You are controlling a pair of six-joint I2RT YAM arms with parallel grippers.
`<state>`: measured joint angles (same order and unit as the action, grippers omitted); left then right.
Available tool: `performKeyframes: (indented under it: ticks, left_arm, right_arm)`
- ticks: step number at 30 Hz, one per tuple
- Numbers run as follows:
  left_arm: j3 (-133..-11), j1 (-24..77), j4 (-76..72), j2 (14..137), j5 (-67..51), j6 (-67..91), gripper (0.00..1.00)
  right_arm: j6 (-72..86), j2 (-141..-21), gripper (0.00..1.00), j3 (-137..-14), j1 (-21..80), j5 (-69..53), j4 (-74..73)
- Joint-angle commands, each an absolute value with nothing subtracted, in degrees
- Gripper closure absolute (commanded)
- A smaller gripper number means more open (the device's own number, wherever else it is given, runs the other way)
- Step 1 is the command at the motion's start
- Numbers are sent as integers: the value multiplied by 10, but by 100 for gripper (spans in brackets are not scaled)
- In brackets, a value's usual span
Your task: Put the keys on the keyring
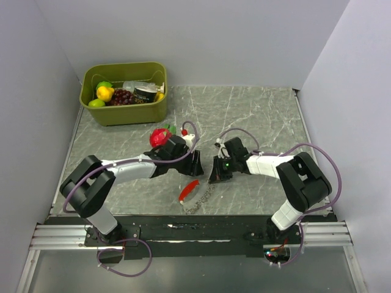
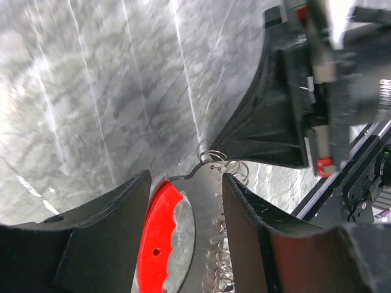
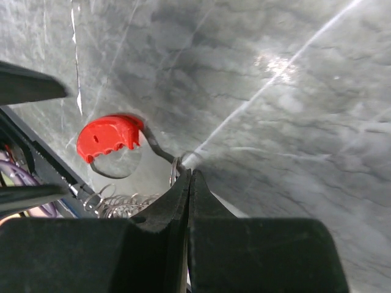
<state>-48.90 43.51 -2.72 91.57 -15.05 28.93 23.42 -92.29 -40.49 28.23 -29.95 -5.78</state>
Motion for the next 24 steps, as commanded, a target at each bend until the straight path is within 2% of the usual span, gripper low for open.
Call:
performKeyframes:
  ticks: [1,14,24]
  left_arm:
    - [-517,443,-42,936,-174,316,45]
    - [-550,451,-32,980,-221,327,49]
    - [-567,453,31,999,-230,336,52]
  right_arm:
    - [247,-919,100,-415,287,-308,-43]
    - [237,-880,100,-416,297,-334,-48]
    - [236,-859,100,-410,298,-301,-69]
